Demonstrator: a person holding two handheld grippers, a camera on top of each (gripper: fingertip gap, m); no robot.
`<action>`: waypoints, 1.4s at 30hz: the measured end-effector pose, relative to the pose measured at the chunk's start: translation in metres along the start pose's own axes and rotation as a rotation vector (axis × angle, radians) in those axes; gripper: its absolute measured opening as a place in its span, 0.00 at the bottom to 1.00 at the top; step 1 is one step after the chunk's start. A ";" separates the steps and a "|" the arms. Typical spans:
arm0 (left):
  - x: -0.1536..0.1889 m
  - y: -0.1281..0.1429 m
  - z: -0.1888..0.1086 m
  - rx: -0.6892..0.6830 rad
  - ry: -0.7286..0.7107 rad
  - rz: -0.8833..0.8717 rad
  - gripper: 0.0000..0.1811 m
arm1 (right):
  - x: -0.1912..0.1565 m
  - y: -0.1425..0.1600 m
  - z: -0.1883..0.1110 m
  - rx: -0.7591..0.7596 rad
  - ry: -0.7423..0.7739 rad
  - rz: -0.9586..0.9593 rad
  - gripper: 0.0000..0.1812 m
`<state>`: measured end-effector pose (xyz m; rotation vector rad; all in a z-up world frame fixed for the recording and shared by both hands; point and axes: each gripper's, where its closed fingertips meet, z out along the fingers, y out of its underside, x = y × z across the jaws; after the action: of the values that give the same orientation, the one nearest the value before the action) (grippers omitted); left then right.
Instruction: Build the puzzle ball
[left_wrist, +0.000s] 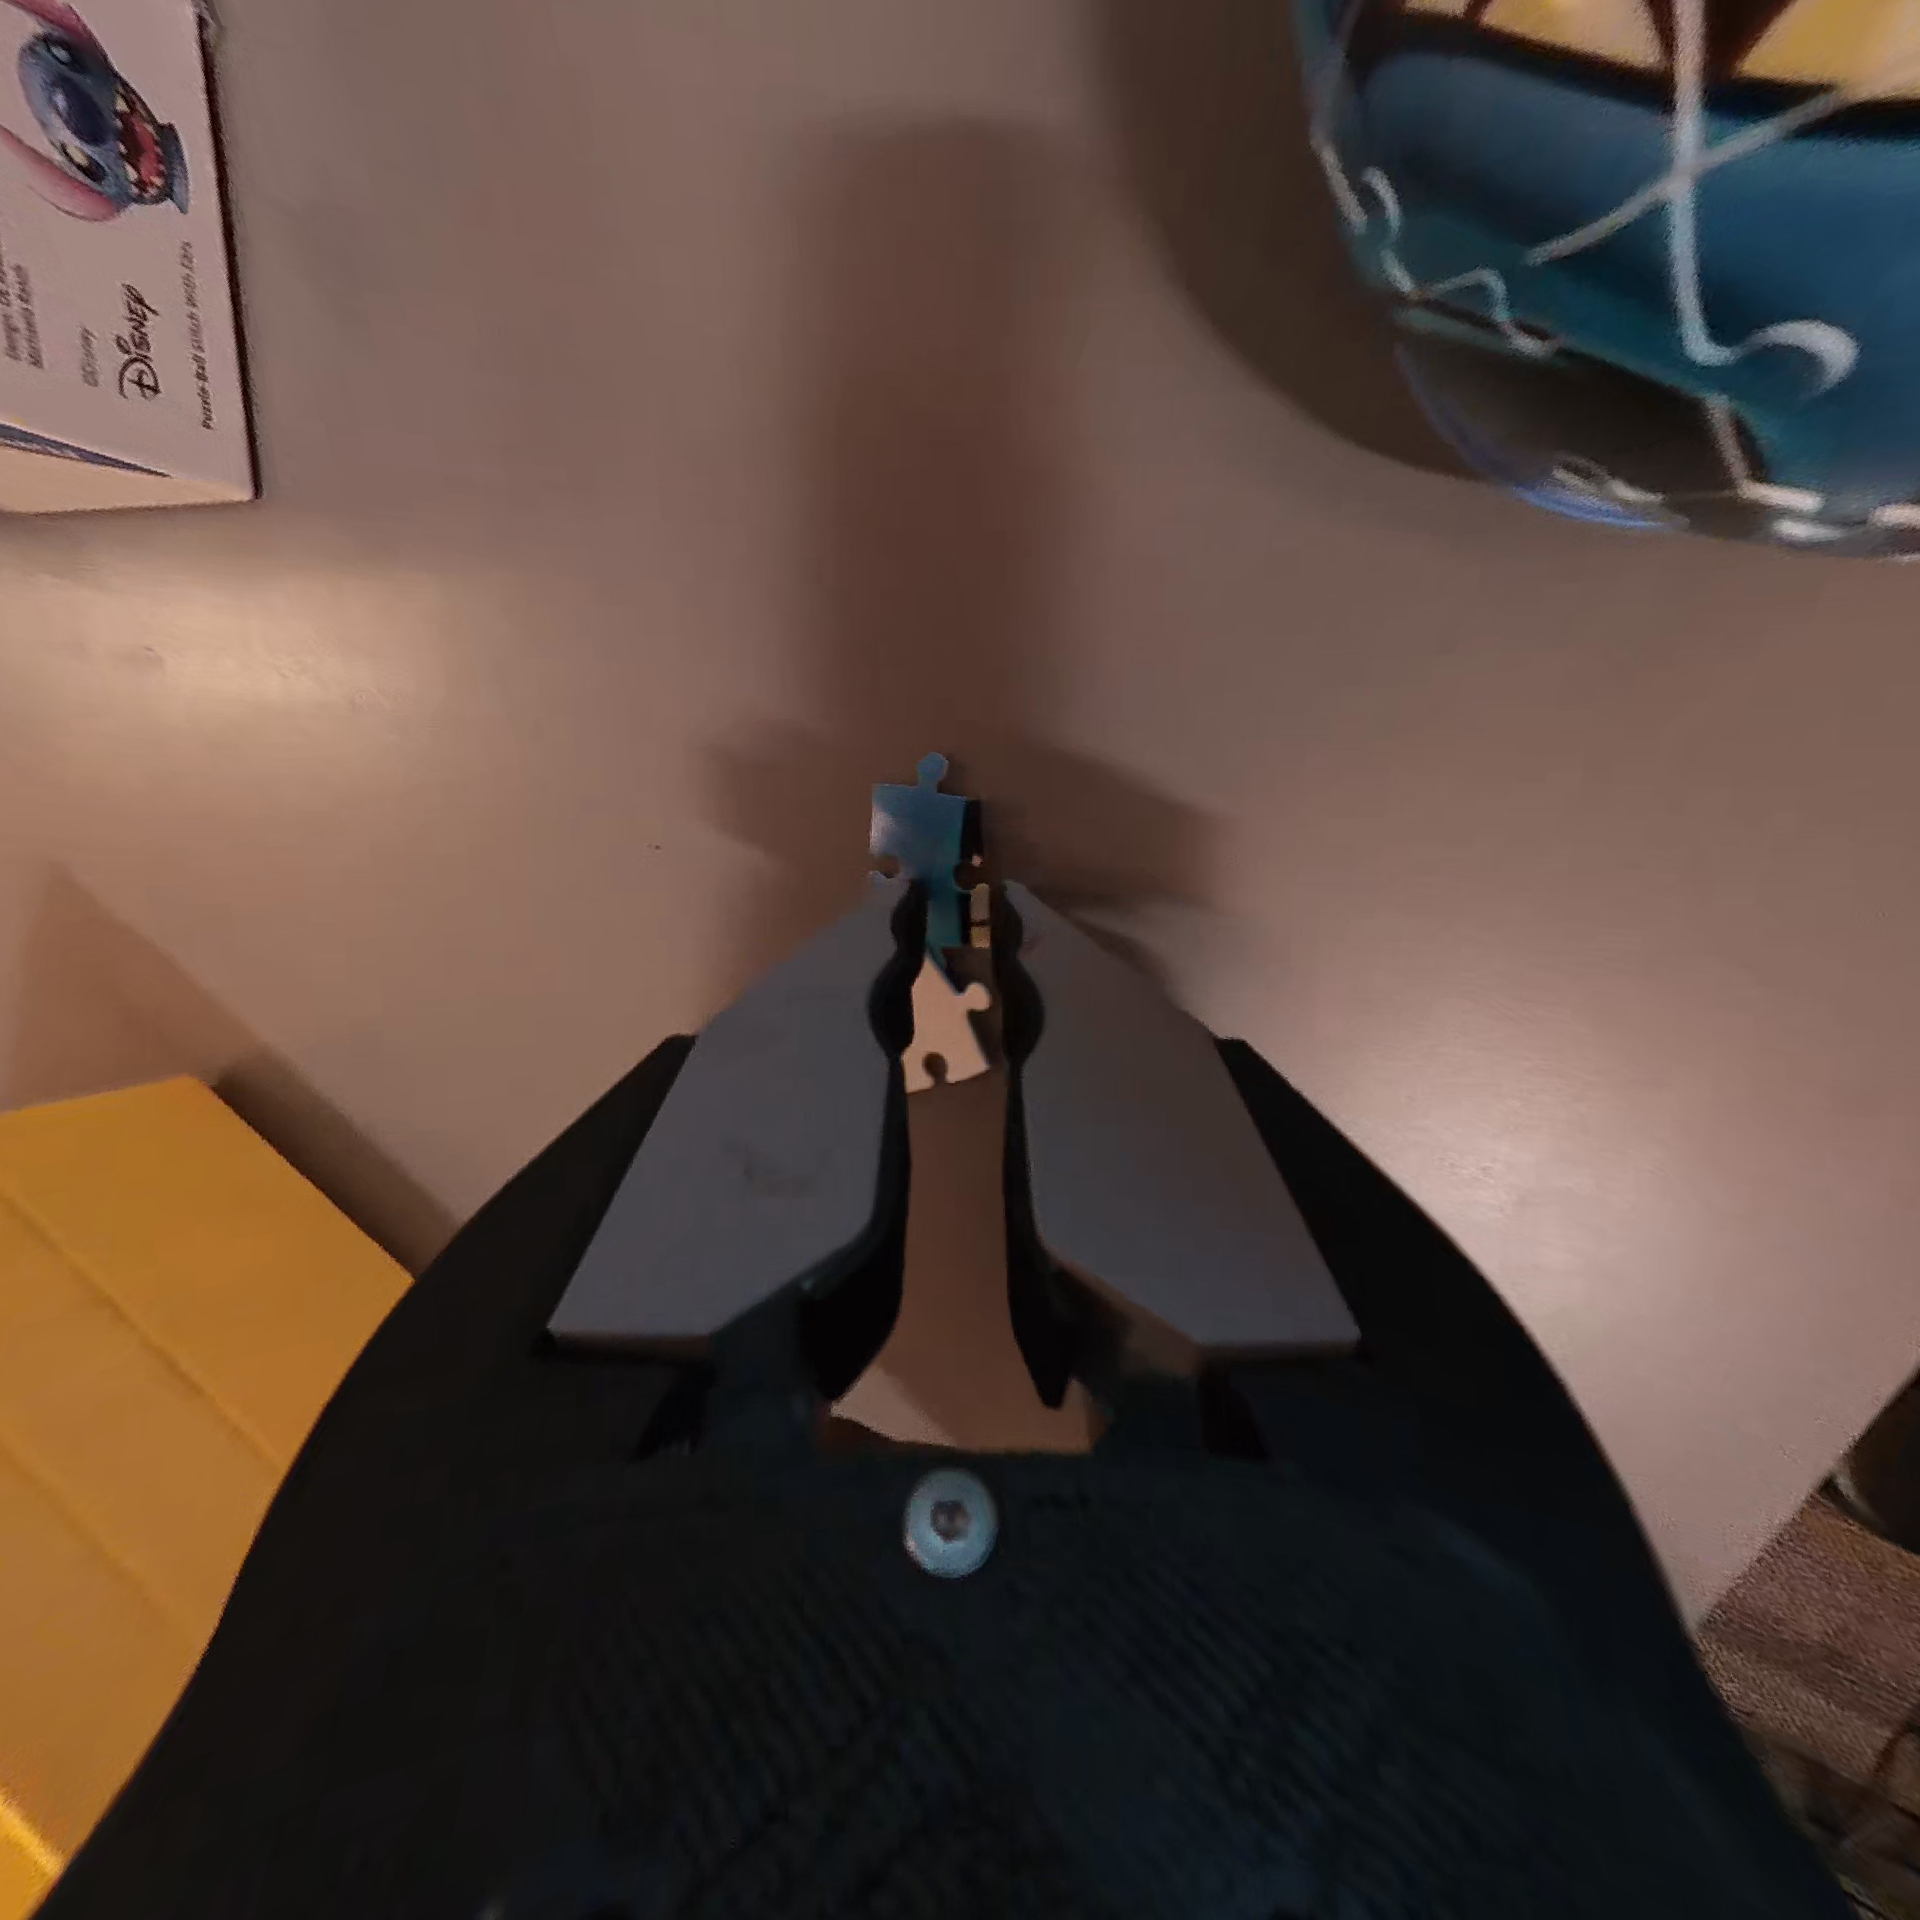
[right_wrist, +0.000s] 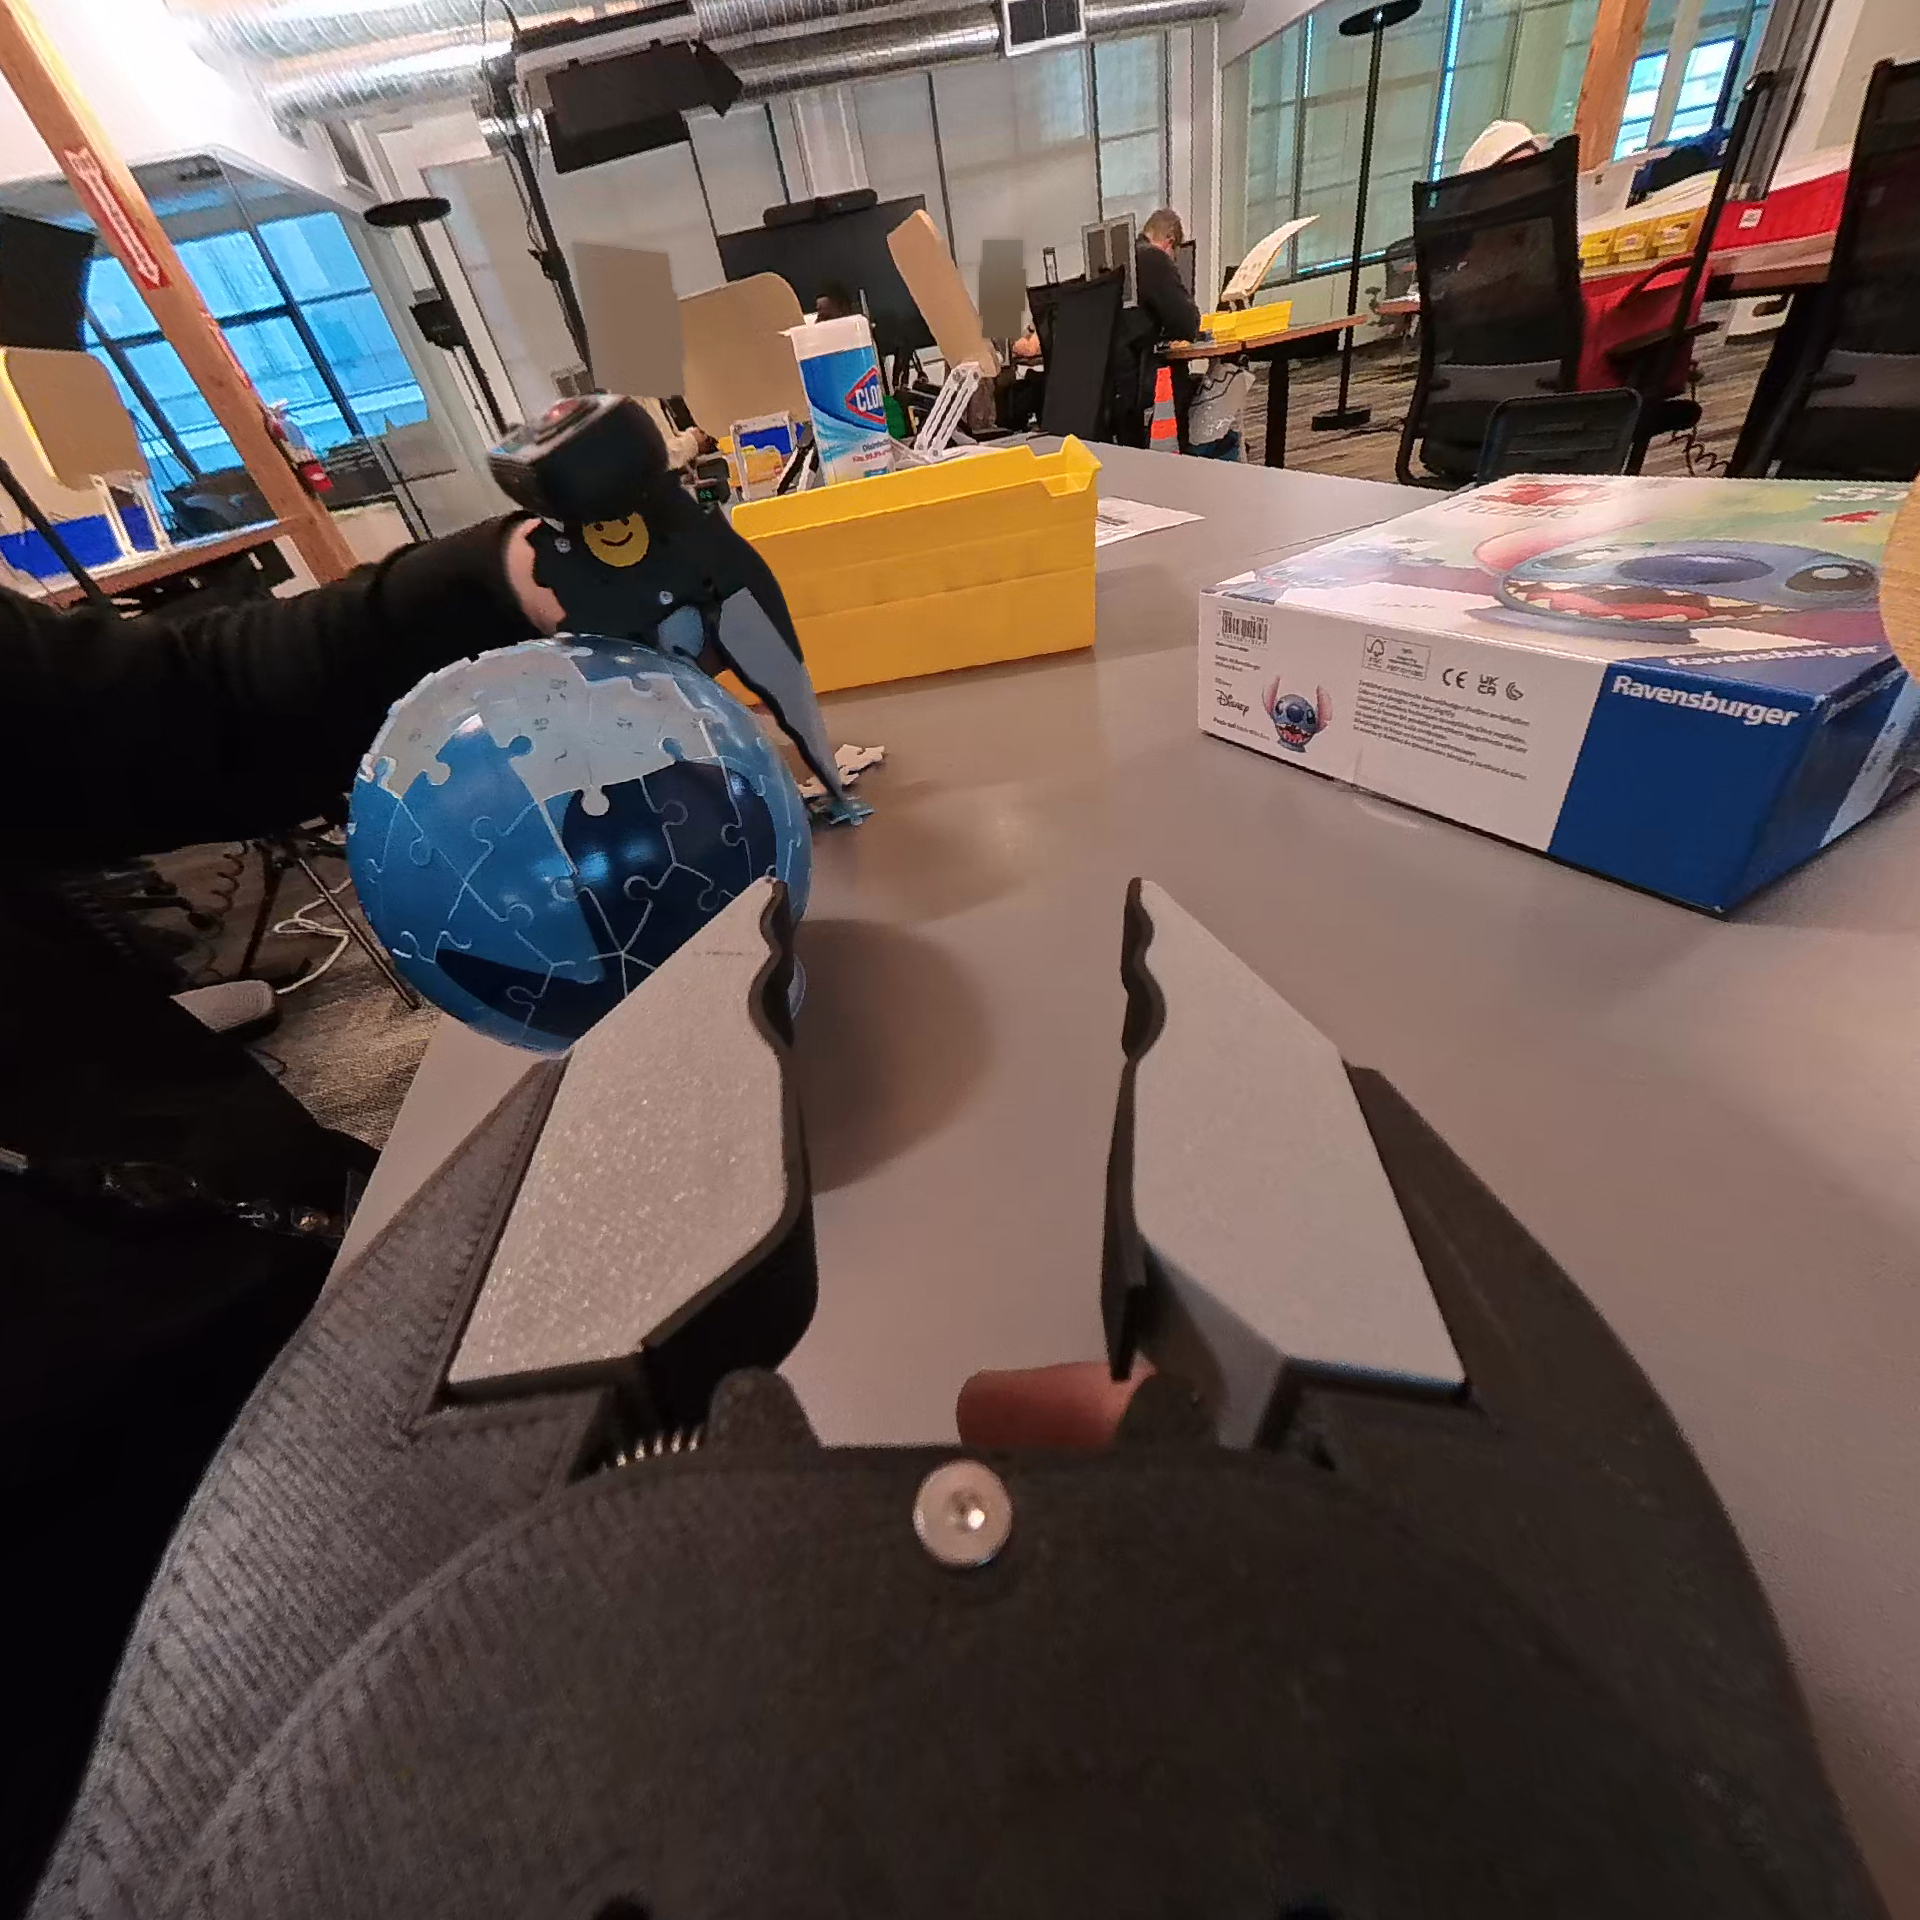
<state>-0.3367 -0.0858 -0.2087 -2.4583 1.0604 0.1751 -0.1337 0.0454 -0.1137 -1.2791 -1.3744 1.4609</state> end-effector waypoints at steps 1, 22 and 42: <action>0.000 -0.002 -0.002 0.017 0.025 -0.009 0.00 | 0.000 0.000 0.000 -0.001 0.001 -0.004 0.34; -0.024 -0.020 0.016 0.038 0.007 -0.106 0.05 | -0.005 0.003 0.004 -0.020 -0.016 0.003 0.32; -0.081 0.045 0.004 -0.031 -0.168 -0.588 0.28 | -0.019 0.010 0.011 -0.068 -0.054 -0.034 0.32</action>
<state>-0.4250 -0.0582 -0.2052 -2.6102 0.2426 0.2021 -0.1393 0.0235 -0.1210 -1.2602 -1.4862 1.4461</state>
